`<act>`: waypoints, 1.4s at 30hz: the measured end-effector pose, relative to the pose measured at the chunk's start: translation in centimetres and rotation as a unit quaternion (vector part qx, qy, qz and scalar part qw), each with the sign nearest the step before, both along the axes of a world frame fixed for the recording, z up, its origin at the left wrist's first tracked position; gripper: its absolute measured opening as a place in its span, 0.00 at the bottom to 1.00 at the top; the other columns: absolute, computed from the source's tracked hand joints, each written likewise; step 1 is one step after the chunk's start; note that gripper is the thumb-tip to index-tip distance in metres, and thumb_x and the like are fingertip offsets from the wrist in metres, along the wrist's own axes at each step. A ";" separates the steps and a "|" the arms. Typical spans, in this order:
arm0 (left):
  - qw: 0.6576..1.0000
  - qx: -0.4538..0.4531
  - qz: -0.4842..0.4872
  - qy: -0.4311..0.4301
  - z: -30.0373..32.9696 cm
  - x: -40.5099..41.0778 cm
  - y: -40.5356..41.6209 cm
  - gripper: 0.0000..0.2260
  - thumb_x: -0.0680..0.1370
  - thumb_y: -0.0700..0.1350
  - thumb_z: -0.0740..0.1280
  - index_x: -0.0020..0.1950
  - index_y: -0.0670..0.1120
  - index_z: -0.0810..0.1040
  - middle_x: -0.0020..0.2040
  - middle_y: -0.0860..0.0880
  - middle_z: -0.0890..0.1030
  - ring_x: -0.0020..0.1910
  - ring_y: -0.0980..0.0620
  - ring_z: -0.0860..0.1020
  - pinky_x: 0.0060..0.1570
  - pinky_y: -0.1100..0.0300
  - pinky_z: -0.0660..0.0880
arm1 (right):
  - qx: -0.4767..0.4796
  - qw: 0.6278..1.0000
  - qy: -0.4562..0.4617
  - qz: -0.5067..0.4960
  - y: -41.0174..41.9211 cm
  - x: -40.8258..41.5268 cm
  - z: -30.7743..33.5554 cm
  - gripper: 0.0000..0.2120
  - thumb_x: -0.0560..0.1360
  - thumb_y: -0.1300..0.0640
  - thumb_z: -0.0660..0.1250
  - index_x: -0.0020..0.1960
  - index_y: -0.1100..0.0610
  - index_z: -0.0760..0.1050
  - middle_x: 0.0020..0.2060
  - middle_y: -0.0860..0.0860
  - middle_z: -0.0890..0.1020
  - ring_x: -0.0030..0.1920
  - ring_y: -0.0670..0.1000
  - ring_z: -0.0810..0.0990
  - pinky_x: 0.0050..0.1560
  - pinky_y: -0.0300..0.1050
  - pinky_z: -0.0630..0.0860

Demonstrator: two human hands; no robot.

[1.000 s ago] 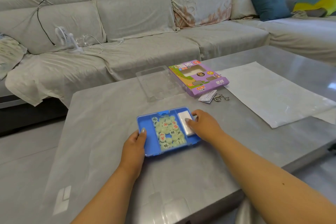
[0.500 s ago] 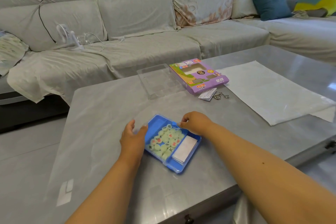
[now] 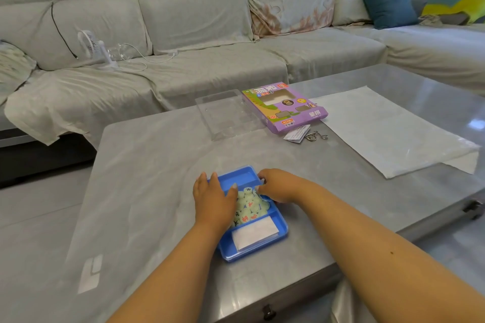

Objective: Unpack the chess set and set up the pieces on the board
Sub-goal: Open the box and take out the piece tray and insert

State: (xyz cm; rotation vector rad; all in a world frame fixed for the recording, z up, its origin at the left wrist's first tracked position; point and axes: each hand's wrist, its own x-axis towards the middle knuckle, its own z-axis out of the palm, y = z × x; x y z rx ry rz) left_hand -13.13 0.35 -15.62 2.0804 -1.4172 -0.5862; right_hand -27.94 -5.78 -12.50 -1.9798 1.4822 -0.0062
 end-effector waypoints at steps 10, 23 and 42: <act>1.000 0.009 -0.006 -0.026 0.0 0.0 -0.1 0.29 0.81 0.56 0.54 0.77 0.42 0.53 0.78 0.43 0.49 0.77 0.46 0.45 0.73 0.54 0.47 | 0.055 0.998 0.015 0.024 -0.5 -0.3 1.6 0.16 0.76 0.59 0.62 0.61 0.65 0.74 0.49 0.60 0.83 0.42 0.55 0.85 0.44 0.45 0.79; 0.999 0.019 -0.023 -0.027 -0.9 0.8 -1.1 0.28 0.81 0.57 0.47 0.77 0.43 0.54 0.78 0.44 0.53 0.77 0.48 0.46 0.74 0.54 0.46 | -0.022 0.998 0.053 0.029 -0.9 0.9 1.6 0.15 0.73 0.61 0.66 0.59 0.64 0.74 0.51 0.58 0.80 0.48 0.56 0.82 0.43 0.46 0.81; 0.975 0.168 -0.050 -0.139 2.5 -5.3 1.5 0.54 0.63 0.77 0.60 0.78 0.49 0.43 0.78 0.44 0.38 0.75 0.37 0.37 0.68 0.33 0.41 | 0.123 0.859 -0.414 -0.274 1.3 -3.0 -2.1 0.12 0.73 0.74 0.60 0.41 0.59 0.75 0.36 0.57 0.75 0.32 0.53 0.77 0.24 0.37 0.75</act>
